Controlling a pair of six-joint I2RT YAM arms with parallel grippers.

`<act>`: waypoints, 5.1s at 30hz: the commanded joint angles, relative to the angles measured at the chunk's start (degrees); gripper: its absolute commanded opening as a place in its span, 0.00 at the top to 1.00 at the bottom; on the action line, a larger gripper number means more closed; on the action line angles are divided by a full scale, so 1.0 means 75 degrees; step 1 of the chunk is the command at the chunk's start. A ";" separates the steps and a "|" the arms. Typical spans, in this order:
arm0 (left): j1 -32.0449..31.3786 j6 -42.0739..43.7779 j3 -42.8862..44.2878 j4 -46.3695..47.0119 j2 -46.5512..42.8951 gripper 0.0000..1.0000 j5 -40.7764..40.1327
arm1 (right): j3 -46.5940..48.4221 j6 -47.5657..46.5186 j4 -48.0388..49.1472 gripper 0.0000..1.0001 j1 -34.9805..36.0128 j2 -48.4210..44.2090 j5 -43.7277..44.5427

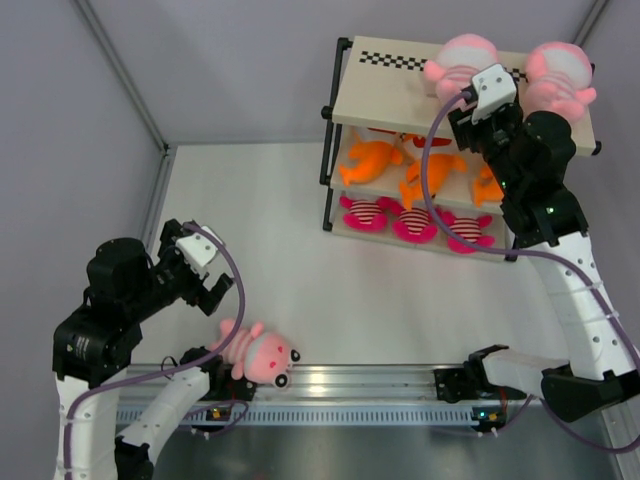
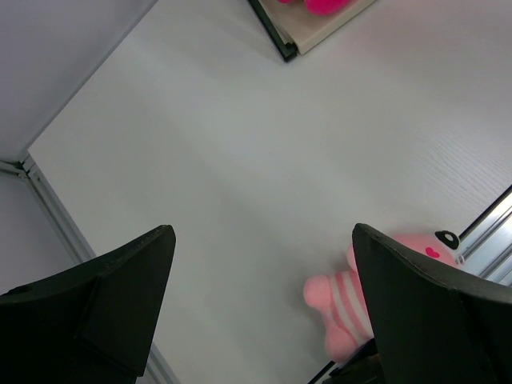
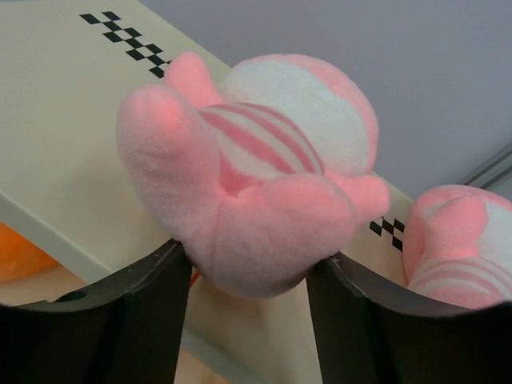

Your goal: Place and organize the stuffed toys onto the shelf

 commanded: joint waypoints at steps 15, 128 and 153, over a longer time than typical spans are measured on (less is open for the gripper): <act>0.0044 0.0141 -0.1260 0.0116 0.0060 0.01 -0.0292 | 0.1446 0.0930 -0.1733 0.06 -0.0004 -0.1067 -0.2007; 0.0407 -0.1371 0.0918 0.1897 0.1011 0.01 -0.4570 | 0.1435 -0.2442 -0.2439 1.00 0.5660 0.1171 -0.4433; 0.0395 -0.1500 0.0274 0.1885 0.0870 0.01 -0.3903 | 0.5727 -0.0686 -0.1465 1.00 0.0138 0.3949 -0.6684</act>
